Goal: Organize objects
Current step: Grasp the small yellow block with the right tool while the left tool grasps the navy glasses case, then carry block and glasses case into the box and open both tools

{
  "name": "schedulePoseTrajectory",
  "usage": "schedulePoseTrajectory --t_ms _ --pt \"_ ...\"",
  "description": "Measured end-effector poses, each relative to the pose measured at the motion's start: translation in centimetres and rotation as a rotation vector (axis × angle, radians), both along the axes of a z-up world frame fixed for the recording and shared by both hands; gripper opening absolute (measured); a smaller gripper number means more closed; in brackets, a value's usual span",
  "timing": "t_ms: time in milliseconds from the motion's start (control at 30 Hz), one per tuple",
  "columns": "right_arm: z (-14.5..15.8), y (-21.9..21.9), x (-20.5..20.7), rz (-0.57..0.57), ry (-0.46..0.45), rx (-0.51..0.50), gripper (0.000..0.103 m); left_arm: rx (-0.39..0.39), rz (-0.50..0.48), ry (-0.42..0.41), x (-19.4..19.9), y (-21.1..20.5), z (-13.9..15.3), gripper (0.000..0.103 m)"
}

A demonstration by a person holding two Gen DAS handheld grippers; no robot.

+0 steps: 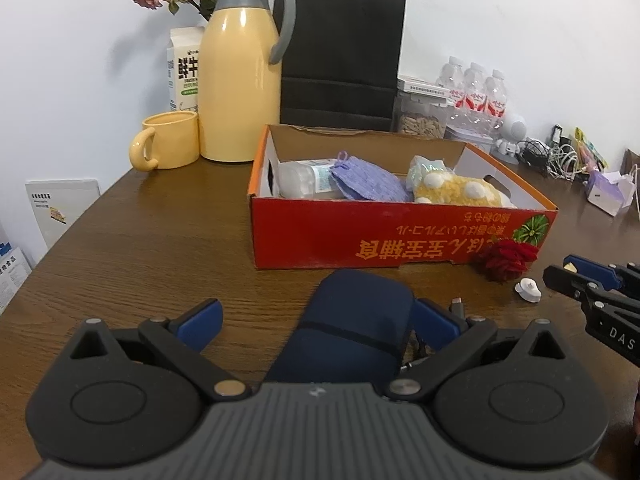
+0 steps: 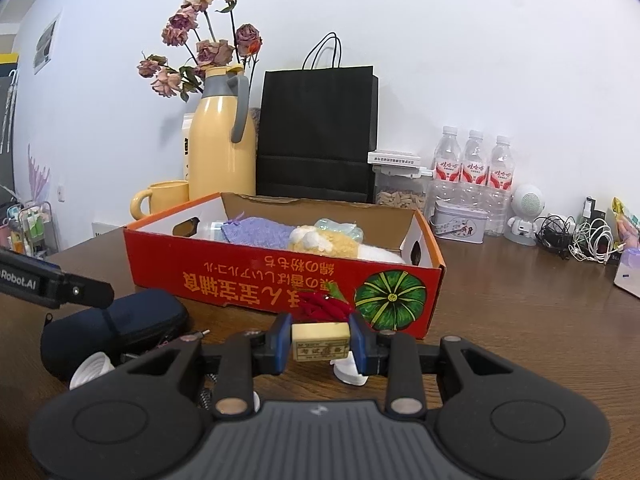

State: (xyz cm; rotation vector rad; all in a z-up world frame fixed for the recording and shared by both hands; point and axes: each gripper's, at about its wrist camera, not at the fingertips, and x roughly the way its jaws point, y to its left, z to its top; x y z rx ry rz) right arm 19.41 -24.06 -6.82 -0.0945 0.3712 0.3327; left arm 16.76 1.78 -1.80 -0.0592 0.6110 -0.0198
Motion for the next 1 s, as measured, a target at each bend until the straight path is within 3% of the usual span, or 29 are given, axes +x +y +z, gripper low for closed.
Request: schedulePoseTrajectory --t_ms 300,533,700,733,867,1000 --pt "0.0 0.0 0.1 0.001 0.000 0.000 0.029 0.011 -0.079 0.072 1.5 -1.1 -1.4 0.103" --pt "0.0 0.0 0.1 0.004 0.004 0.002 0.030 -0.011 -0.065 0.129 3.0 -0.7 -3.0 0.103" --pt "0.0 0.0 0.1 0.009 0.007 0.003 0.030 0.001 -0.041 0.107 3.2 -0.5 -3.5 0.103" --pt "0.0 0.1 0.0 0.009 0.007 0.003 0.030 0.003 -0.040 0.105 3.2 -0.5 -3.5 0.101" --pt "0.0 0.1 0.0 0.010 0.008 0.003 0.030 0.031 -0.042 0.073 2.7 -0.8 -3.3 0.072" --pt "0.0 0.1 0.0 0.010 0.009 0.003 0.030 0.027 -0.036 0.065 2.4 -0.7 -3.1 0.066"
